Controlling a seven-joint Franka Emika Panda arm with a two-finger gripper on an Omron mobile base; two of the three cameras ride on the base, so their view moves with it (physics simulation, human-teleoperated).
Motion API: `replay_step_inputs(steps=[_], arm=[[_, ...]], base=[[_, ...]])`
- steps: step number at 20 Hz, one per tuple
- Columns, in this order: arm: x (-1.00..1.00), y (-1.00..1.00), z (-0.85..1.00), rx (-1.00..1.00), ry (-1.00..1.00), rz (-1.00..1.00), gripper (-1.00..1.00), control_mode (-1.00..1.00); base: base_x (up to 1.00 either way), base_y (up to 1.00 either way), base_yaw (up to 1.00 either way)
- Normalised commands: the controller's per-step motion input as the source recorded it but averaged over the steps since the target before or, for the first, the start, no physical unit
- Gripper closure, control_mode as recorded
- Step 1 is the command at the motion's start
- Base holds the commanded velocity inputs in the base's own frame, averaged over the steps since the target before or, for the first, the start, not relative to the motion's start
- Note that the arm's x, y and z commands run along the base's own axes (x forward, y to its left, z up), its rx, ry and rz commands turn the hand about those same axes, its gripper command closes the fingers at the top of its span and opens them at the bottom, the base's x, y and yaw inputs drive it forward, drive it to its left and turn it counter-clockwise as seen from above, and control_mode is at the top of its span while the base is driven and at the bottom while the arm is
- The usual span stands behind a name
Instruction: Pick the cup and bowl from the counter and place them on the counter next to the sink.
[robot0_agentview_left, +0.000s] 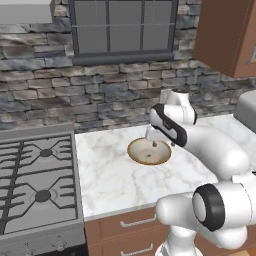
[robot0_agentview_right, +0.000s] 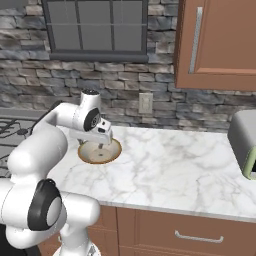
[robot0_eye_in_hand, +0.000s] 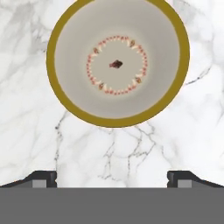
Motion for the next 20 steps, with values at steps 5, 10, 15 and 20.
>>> replay_step_inputs(steps=[5, 10, 15, 20], arm=[[0.15, -0.41, 0.00, 0.00, 0.01, 0.00, -1.00, -1.00], [0.25, -0.40, 0.00, 0.00, 0.06, 0.00, -1.00, -1.00], [0.17, -0.32, 0.00, 0.00, 0.05, 0.00, -1.00, -1.00], [0.30, -0.26, -0.06, 0.00, 0.00, 0.00, -1.00, -1.00]], base=[[0.00, 0.00, 0.00], [0.00, 0.00, 0.00], [0.00, 0.00, 0.00], [0.00, 0.00, 0.00]])
